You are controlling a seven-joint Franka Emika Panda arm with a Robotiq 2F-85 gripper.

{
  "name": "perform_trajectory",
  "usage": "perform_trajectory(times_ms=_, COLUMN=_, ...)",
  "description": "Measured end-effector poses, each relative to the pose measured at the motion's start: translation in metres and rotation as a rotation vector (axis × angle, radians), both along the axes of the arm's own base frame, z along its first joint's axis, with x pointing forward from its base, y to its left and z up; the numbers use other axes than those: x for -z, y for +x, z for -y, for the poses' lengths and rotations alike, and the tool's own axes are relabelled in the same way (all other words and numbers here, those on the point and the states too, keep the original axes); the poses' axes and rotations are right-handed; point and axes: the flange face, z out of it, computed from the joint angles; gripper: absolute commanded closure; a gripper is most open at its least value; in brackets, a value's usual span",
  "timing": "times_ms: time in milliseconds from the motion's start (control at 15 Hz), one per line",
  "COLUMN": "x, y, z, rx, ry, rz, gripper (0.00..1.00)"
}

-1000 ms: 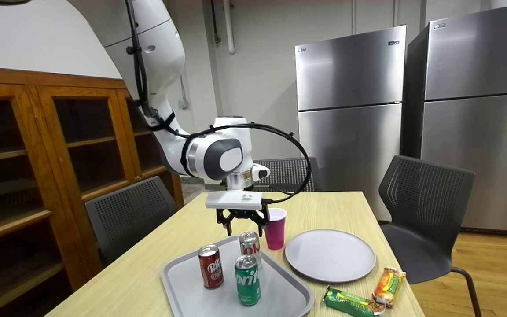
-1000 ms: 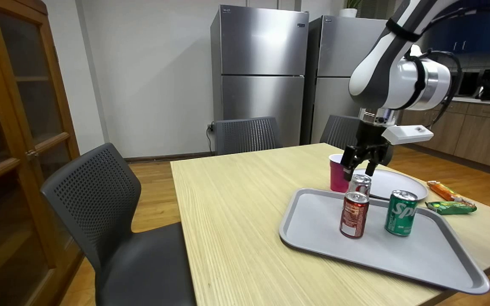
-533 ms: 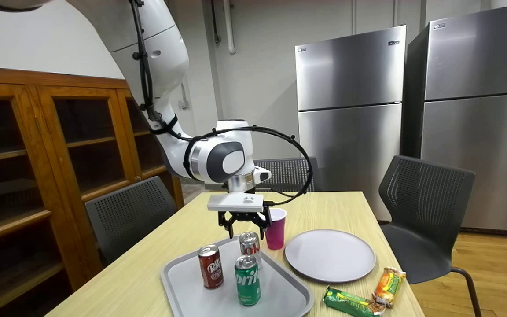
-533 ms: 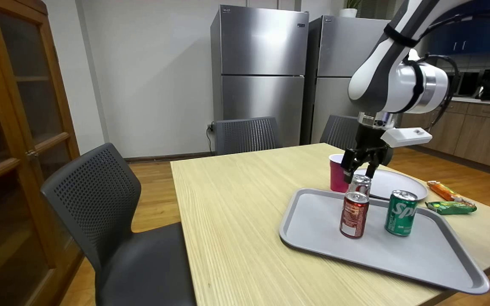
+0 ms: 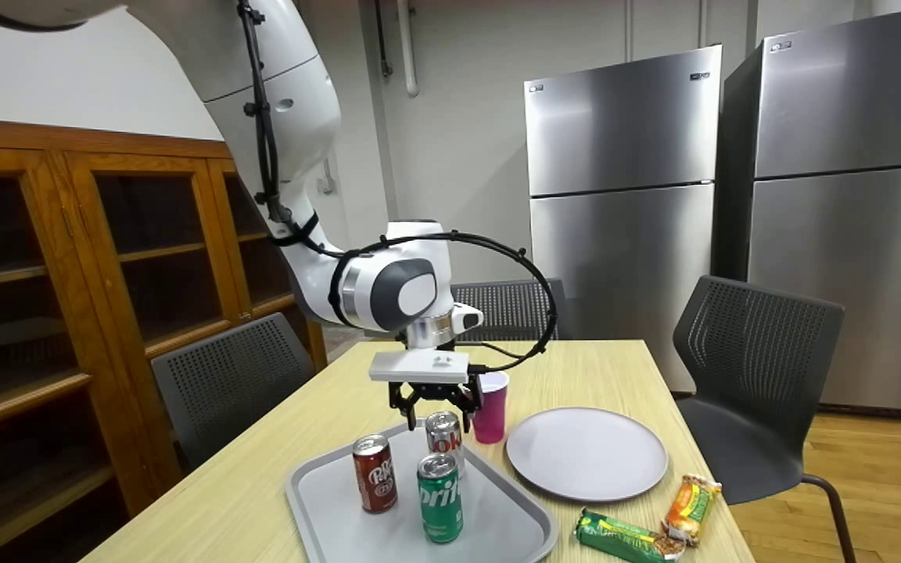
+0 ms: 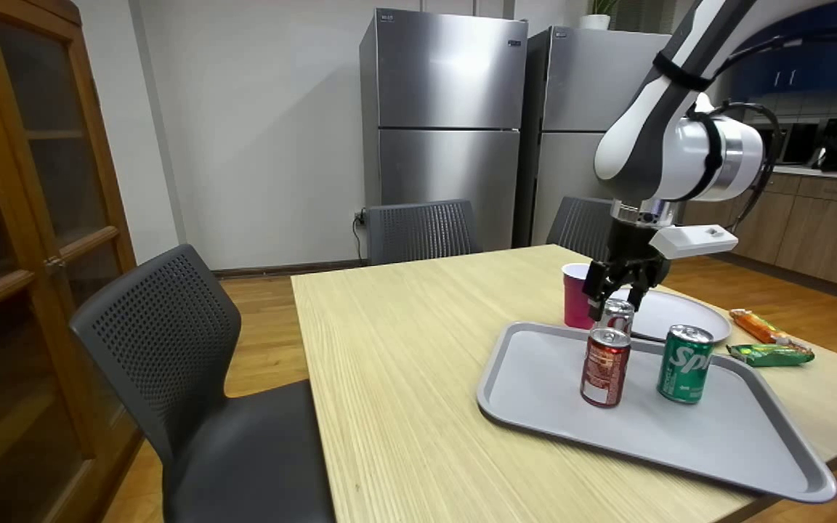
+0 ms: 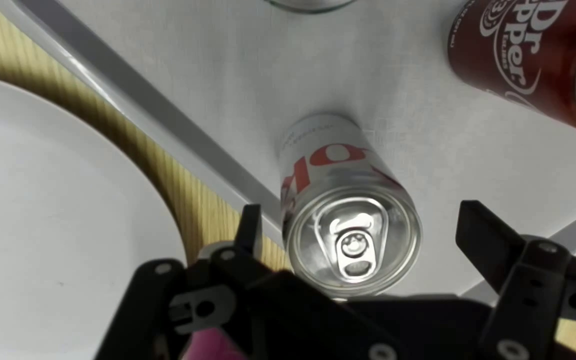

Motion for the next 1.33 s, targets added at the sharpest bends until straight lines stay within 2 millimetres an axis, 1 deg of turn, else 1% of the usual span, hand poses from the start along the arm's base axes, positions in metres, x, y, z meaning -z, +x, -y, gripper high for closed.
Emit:
perform_trajectory(times_ms=267, x=0.0000, y=0.0015, z=0.0010, rx=0.002, ry=-0.001, rz=0.002, gripper=0.00)
perform_trajectory(times_ms=333, x=-0.0003, y=0.0018, z=0.0016, rx=0.003, ry=-0.002, rz=0.003, gripper=0.25)
perform_trajectory(times_ms=400, x=-0.0007, y=0.0021, z=0.0022, rx=0.004, ry=-0.002, rz=0.005, gripper=0.28)
perform_trajectory(times_ms=467, x=-0.0013, y=0.0026, z=0.0028, rx=0.002, ry=-0.005, rz=0.008, gripper=0.34)
perform_trajectory(times_ms=533, x=-0.0016, y=0.0029, z=0.0032, rx=0.001, ry=-0.007, rz=0.011, gripper=0.44)
perform_trajectory(times_ms=667, x=-0.0020, y=0.0032, z=0.0036, rx=0.001, ry=-0.008, rz=0.013, gripper=0.59)
perform_trajectory(times_ms=733, x=-0.0021, y=0.0033, z=0.0036, rx=0.001, ry=-0.008, rz=0.013, gripper=0.62)
perform_trajectory(times_ms=1333, x=-0.0030, y=0.0037, z=0.0033, rx=-0.003, ry=-0.010, rz=0.014, gripper=0.62)
